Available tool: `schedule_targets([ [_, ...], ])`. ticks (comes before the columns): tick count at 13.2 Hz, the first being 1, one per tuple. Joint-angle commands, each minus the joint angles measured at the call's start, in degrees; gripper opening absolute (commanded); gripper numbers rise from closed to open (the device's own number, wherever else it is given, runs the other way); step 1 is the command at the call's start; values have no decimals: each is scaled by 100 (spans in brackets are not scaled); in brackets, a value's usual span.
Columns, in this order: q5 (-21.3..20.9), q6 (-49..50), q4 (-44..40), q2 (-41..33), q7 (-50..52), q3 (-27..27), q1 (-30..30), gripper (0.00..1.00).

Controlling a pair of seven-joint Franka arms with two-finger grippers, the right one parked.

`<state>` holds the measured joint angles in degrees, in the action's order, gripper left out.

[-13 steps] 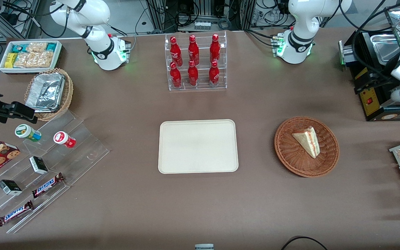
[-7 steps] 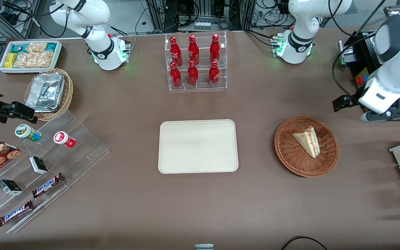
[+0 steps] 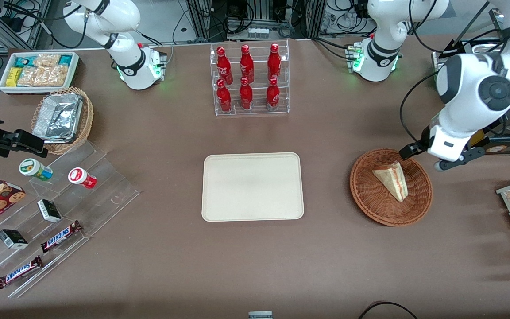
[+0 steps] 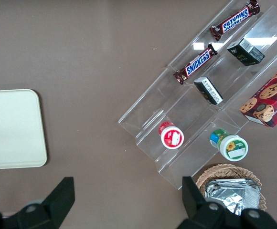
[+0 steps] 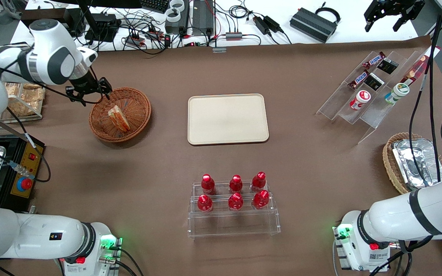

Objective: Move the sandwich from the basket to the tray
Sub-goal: 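Lower the open left gripper around the wrapped sandwich and close it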

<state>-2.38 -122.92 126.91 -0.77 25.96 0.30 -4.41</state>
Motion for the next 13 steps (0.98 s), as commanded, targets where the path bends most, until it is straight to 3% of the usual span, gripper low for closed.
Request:
schedule_targets([
  [1,36,-433,0,384,347,23,-42,100],
  [13,36,-2076,298,1535,1112,23,-139,100],
])
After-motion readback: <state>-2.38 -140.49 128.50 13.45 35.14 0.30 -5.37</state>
